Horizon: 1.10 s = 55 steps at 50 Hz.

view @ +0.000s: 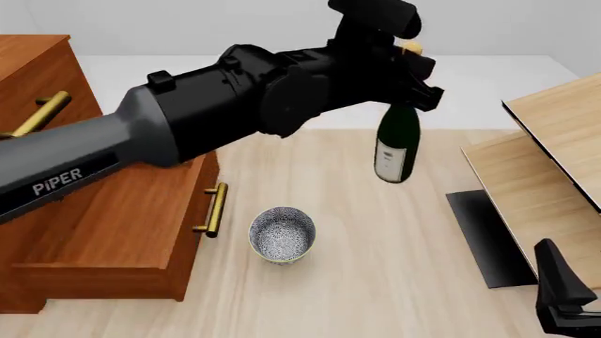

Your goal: Put the wine bottle in the bottom drawer of the cabinet.

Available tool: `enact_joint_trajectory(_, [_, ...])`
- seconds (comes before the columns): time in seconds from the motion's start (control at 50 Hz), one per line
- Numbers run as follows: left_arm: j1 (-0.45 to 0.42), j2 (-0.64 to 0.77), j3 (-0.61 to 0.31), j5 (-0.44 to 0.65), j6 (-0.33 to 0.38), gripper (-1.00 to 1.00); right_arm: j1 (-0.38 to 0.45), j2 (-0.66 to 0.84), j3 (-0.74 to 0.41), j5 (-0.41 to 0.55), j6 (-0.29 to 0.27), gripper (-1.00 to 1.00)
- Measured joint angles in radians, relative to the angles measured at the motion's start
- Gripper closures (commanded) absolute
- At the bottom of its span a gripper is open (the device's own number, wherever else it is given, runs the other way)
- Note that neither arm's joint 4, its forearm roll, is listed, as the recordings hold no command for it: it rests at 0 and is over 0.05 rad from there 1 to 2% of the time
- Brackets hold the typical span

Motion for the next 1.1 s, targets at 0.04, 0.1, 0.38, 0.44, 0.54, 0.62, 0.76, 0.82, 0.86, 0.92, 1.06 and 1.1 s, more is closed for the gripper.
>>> enact_joint_trajectory(0.04, [0.000,-0.025,0.022,0.001,-0.001,1.00,0.001,0.000,0.000,0.001,-0.004,-1.00])
enact_joint_trajectory(0.1, [0.002,-0.063,0.055,0.001,-0.002,1.00,0.003,0.000,0.000,0.003,-0.009,-1.00])
enact_joint_trajectory(0.38, [0.045,-0.239,0.210,-0.017,-0.008,1.00,0.009,0.000,0.001,0.011,-0.026,-1.00])
enact_joint_trajectory(0.44, [0.064,-0.272,0.244,-0.024,-0.007,1.00,0.010,0.000,0.001,0.013,-0.029,-1.00])
enact_joint_trajectory(0.54, [0.097,-0.319,0.287,-0.027,-0.014,1.00,0.012,0.000,0.001,0.016,-0.034,-1.00])
enact_joint_trajectory(0.62, [0.127,-0.353,0.314,-0.026,-0.016,1.00,0.012,0.000,0.001,0.017,-0.036,-1.00])
enact_joint_trajectory(0.76, [0.182,-0.411,0.351,-0.019,-0.013,1.00,0.013,0.000,0.002,0.019,-0.038,-1.00])
enact_joint_trajectory(0.82, [0.207,-0.434,0.365,-0.015,-0.005,1.00,0.013,0.000,0.003,0.020,-0.039,-1.00])
enact_joint_trajectory(0.86, [0.226,-0.447,0.371,-0.010,-0.002,1.00,0.013,0.000,0.003,0.020,-0.039,-1.00])
enact_joint_trajectory(0.92, [0.250,-0.467,0.380,-0.003,0.004,1.00,0.013,0.000,0.003,0.021,-0.039,-1.00])
enact_joint_trajectory(1.06, [0.315,-0.506,0.399,0.015,0.021,1.00,0.016,0.000,0.003,0.022,-0.039,-1.00])
enact_joint_trajectory(1.1, [0.334,-0.518,0.403,0.023,0.028,1.00,0.016,0.000,0.004,0.022,-0.038,-1.00])
